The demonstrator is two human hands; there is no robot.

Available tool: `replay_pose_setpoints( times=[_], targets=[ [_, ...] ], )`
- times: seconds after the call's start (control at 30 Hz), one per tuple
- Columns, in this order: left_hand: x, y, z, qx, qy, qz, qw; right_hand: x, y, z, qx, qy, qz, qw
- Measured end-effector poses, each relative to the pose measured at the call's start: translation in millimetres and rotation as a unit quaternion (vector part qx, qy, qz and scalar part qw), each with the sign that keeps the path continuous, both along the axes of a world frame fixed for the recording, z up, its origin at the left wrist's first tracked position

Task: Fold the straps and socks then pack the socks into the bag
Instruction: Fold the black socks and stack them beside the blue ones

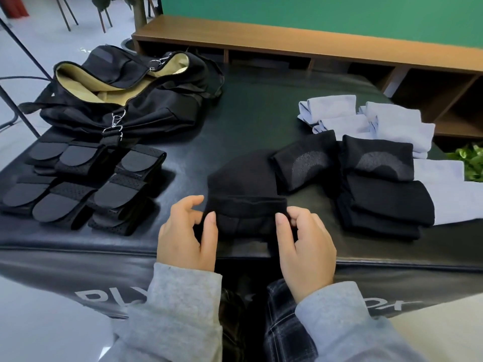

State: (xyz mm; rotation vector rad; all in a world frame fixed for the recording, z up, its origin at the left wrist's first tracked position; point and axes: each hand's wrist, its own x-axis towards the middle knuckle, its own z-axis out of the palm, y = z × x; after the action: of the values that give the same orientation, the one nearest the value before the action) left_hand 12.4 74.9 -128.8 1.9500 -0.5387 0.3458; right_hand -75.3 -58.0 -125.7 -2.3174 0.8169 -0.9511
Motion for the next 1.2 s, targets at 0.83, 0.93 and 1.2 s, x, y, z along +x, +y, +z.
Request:
replay_pose_setpoints(
  times=[0.83, 0.93, 1.2],
  targets=[
    [1.7, -9.5, -2.9, 0.176, -0.164, -0.072, 0.968, 3.3, -3.4, -0.1, -0.037, 0.030, 0.046, 0.998],
    [7.4, -8.8, -0.6, 0.178, -0.150, -0.054, 0.971, 3.6, -8.5, 7.8, 0.053, -0.036, 0.068, 0.996],
    [15.8, -17.2, 10.2, 0.125, -0.146, -0.017, 0.981, 22.0, -30.6, 43.1, 0.095, 0.149, 0.069, 0.982]
  ],
)
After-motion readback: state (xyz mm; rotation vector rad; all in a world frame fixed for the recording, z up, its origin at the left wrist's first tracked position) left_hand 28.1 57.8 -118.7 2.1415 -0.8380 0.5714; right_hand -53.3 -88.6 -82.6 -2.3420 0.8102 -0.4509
